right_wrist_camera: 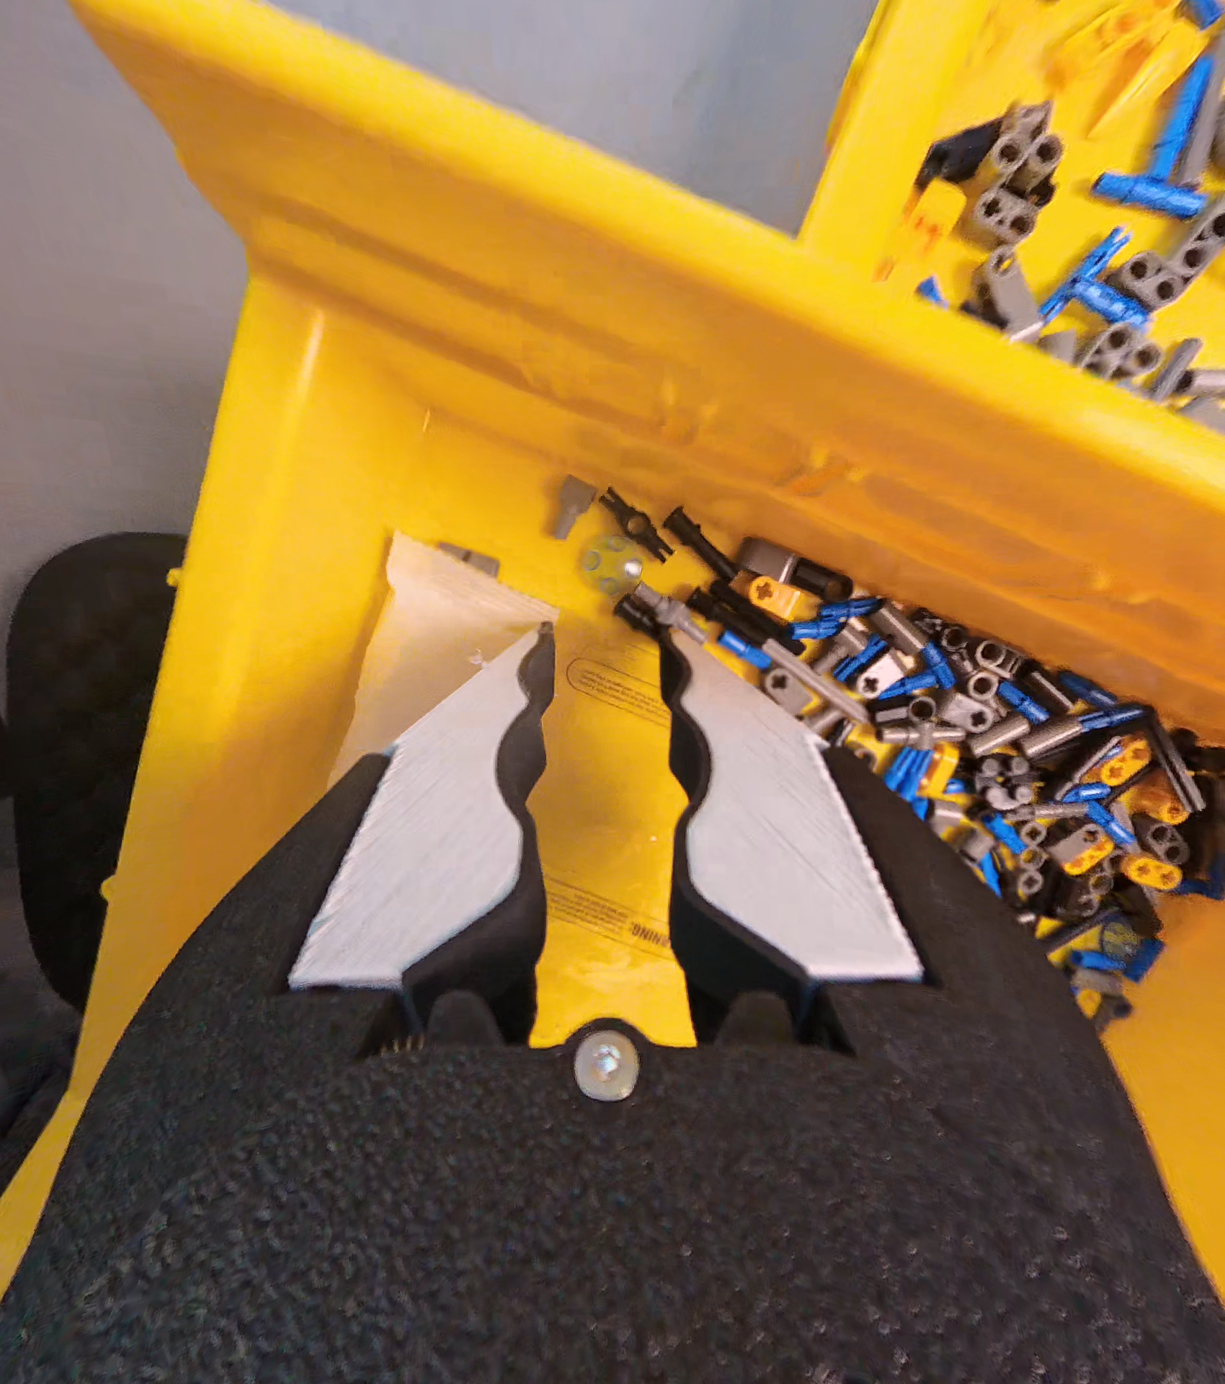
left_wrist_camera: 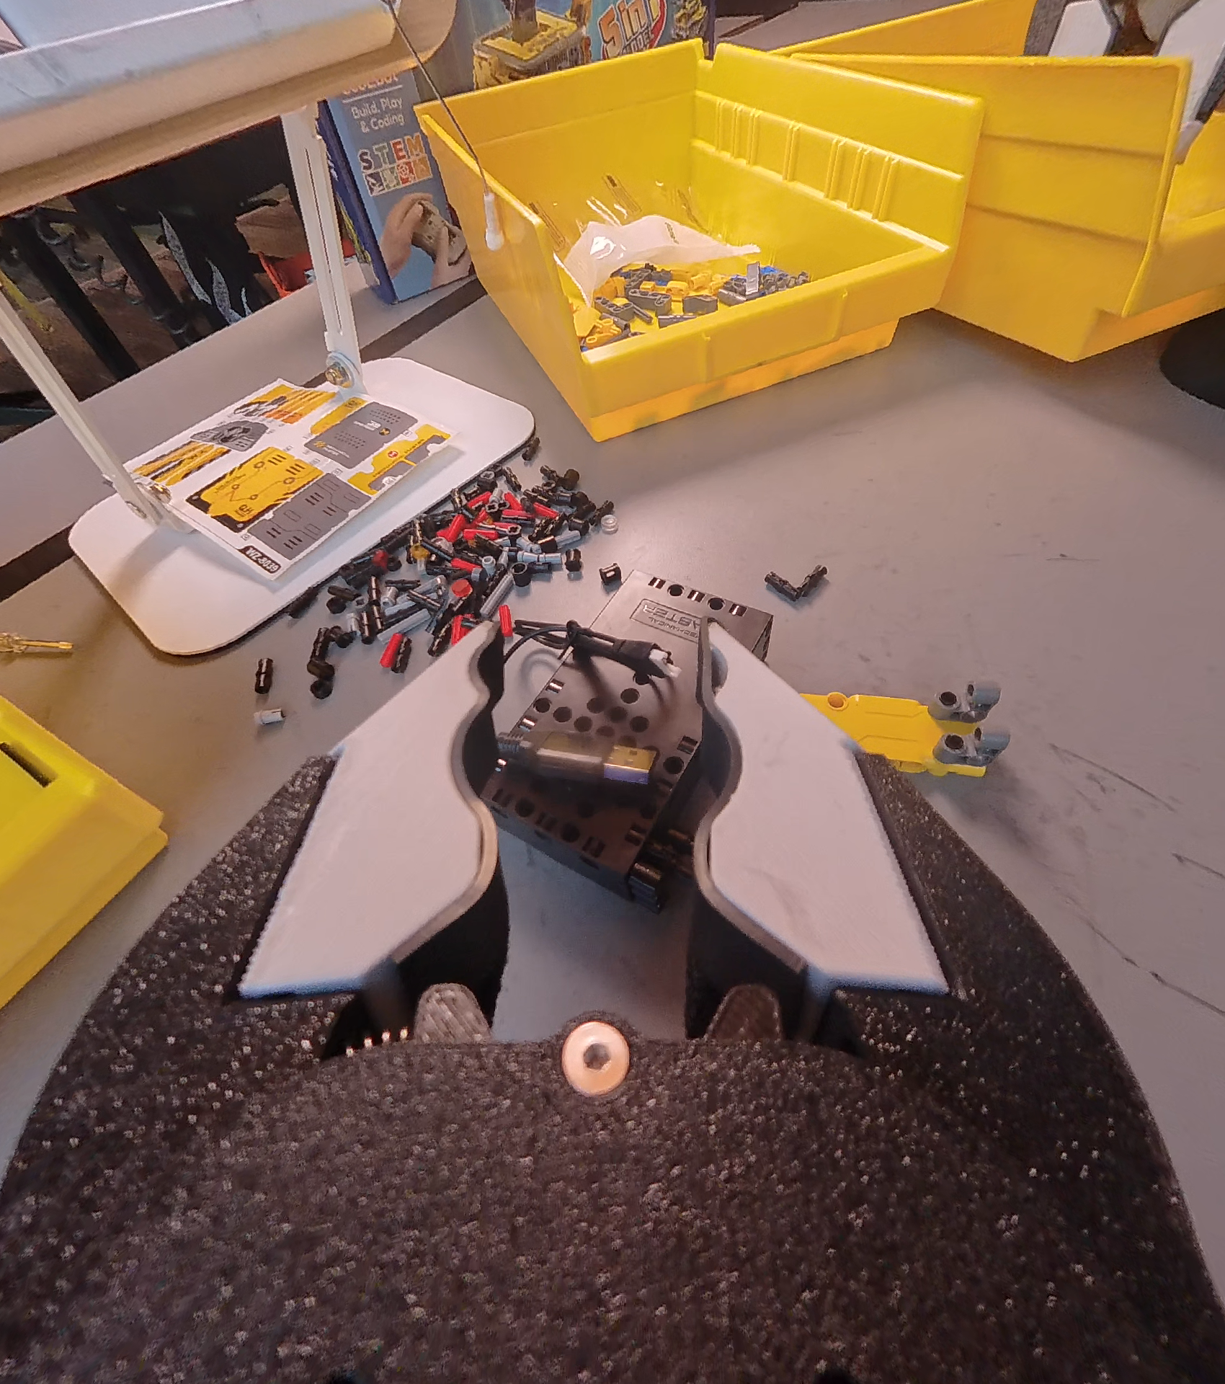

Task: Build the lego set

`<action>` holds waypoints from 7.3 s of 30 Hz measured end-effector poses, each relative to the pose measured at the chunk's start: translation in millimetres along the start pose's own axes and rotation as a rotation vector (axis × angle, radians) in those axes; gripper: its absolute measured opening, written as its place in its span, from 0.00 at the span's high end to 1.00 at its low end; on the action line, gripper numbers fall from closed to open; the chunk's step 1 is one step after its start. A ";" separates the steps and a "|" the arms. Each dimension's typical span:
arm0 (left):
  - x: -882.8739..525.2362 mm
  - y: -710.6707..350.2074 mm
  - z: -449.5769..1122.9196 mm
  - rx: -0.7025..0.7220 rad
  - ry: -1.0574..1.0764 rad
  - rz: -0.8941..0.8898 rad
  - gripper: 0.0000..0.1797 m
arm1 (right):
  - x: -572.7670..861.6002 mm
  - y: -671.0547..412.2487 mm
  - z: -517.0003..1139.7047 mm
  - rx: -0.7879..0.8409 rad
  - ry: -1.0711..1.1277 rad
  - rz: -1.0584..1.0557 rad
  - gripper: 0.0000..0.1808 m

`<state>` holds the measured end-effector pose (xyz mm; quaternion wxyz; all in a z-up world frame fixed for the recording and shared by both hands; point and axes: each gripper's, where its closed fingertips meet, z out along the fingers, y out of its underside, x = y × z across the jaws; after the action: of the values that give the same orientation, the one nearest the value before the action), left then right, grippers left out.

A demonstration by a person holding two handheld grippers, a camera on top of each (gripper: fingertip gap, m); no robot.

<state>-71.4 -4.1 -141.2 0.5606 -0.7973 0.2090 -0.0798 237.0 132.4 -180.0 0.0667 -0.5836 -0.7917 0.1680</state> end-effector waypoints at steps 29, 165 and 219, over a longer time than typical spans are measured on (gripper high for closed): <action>-3.2 -1.3 -2.8 0.007 -0.009 -0.002 0.72 | -0.9 23.8 -4.1 -0.143 0.009 -0.018 0.96; -49.4 56.0 -20.0 -0.452 0.202 -0.168 0.76 | -38.6 36.1 -53.1 -0.099 0.376 0.128 0.77; -384.4 -19.8 -282.8 -0.049 -0.459 -0.638 1.00 | -53.4 -259.2 7.4 0.544 0.784 -0.362 0.75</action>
<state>-514.7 -79.3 19.7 0.5206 -0.8324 -0.1783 -0.0649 17.6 12.5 -93.0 0.5364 -0.4179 -0.7230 0.1224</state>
